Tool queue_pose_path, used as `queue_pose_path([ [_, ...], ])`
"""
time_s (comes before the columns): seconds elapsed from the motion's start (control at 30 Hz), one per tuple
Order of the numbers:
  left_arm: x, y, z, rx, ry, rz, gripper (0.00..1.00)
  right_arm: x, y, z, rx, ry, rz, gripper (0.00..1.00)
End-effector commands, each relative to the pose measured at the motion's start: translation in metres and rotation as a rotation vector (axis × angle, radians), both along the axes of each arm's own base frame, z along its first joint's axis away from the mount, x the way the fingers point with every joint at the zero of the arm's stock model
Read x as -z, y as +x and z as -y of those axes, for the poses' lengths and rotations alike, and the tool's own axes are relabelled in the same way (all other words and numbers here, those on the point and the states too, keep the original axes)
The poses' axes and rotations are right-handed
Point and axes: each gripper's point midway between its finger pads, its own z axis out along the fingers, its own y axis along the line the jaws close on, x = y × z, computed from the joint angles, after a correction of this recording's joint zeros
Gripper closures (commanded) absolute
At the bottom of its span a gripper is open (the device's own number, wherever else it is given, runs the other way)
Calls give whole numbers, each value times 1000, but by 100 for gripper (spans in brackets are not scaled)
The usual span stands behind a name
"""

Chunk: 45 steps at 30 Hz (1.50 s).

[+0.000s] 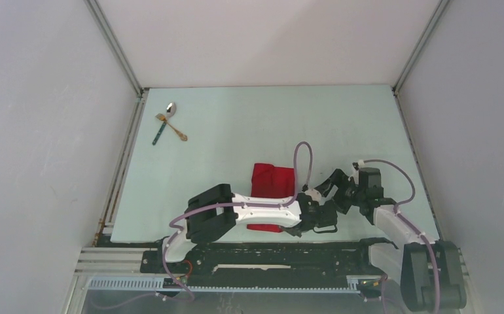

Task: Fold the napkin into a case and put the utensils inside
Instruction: Pick up the 2/3-rectangle-folded napkin from the center of the board.

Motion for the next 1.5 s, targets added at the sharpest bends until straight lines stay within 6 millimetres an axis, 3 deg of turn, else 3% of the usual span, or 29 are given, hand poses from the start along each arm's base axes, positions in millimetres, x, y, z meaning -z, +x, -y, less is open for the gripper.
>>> queue_pose_path([
  [0.0, -34, 15, 3, -29, -105, 103, 90, -8, -12, -30, -183, 171, 85, 2],
  [0.23, -54, 17, -6, -53, -232, 104, 96, -18, -7, -49, -278, 223, 119, 0],
  [0.6, -57, 14, -8, -52, -256, 78, 98, -2, -5, -91, -310, 345, 11, 2],
  [0.83, -58, 12, -11, -50, -259, 73, 99, 10, 0, -103, -302, 364, -24, 6],
  [1.1, -60, 12, -11, -45, -266, 75, 99, 19, 15, -104, -268, 386, -28, 24],
  [1.47, -60, 10, -7, -26, -287, 58, 100, 26, 51, -90, -220, 322, -7, 36],
])
